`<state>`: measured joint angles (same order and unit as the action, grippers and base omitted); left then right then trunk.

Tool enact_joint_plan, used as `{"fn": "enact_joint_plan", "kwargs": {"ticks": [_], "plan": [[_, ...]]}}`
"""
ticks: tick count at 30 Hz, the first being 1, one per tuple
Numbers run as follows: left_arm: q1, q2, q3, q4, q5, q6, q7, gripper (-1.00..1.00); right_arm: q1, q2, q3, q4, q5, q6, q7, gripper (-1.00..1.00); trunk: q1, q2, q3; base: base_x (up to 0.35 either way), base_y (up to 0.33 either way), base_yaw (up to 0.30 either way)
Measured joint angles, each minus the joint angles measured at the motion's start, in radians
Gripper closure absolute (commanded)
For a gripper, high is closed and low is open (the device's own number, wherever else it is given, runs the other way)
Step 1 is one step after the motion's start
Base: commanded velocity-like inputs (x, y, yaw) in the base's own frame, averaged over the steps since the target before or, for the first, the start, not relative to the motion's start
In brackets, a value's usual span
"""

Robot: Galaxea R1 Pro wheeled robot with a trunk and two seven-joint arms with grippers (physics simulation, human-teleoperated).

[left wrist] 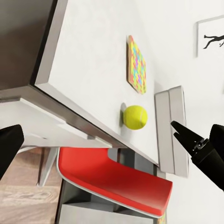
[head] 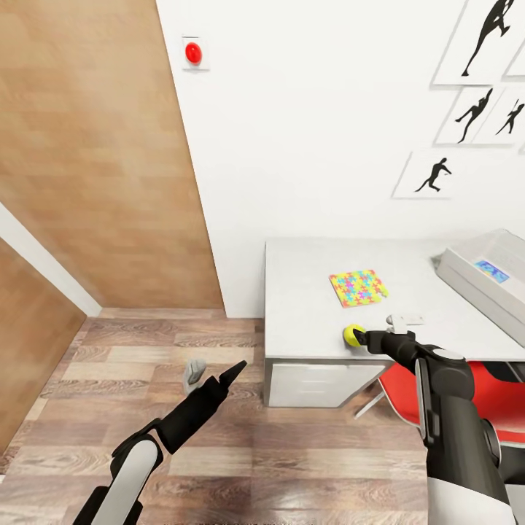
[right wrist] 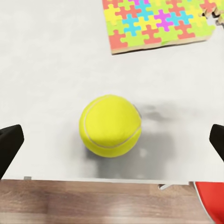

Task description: Put all the toys in the child's room - the three board games (two on the bed and one on the table), the two jigsaw puzzles on the table, and the tennis ball on the table - inside the toy box on the table in the child's room.

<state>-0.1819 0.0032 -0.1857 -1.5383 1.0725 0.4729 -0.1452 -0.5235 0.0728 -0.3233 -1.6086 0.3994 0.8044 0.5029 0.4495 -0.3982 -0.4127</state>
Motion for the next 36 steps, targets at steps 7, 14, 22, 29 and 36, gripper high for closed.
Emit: {"fn": "enact_joint_plan", "kwargs": {"ticks": [7, 14, 22, 29, 36], "plan": [[0.0, 0.0, 0.0, 0.002, 0.0, 0.0, 0.0, -1.0, -0.005, 0.0, 0.001, 0.004, 0.002, 0.0, 0.0, -1.0, 0.0, 0.0, -0.011, 0.0, 0.0, 0.0], [-0.001, 0.001, 0.0, 0.013, 0.0, 0.0, 0.0, -1.0, -0.026, 0.001, 0.015, 0.005, 0.002, 0.001, 0.0, -1.0, 0.0, 0.0, -0.021, 0.0, 0.0, 0.004], [-0.001, 0.001, 0.001, 0.02, 0.001, 0.0, -0.001, -1.0, -0.05, 0.001, 0.036, 0.006, 0.004, 0.001, -0.001, -1.0, 0.0, 0.0, -0.028, 0.0, 0.0, 0.006], [-0.002, 0.001, 0.001, 0.024, 0.001, 0.0, -0.001, -1.0, -0.074, 0.001, 0.048, 0.006, 0.005, 0.002, -0.001, -1.0, 0.0, 0.0, -0.03, 0.0, 0.0, 0.002], [-0.002, 0.001, 0.001, 0.025, 0.002, 0.0, -0.001, -1.0, -0.102, 0.001, 0.052, 0.006, 0.006, 0.003, -0.001, -1.0, 0.0, 0.0, -0.031, 0.0, 0.0, 0.0]]}}
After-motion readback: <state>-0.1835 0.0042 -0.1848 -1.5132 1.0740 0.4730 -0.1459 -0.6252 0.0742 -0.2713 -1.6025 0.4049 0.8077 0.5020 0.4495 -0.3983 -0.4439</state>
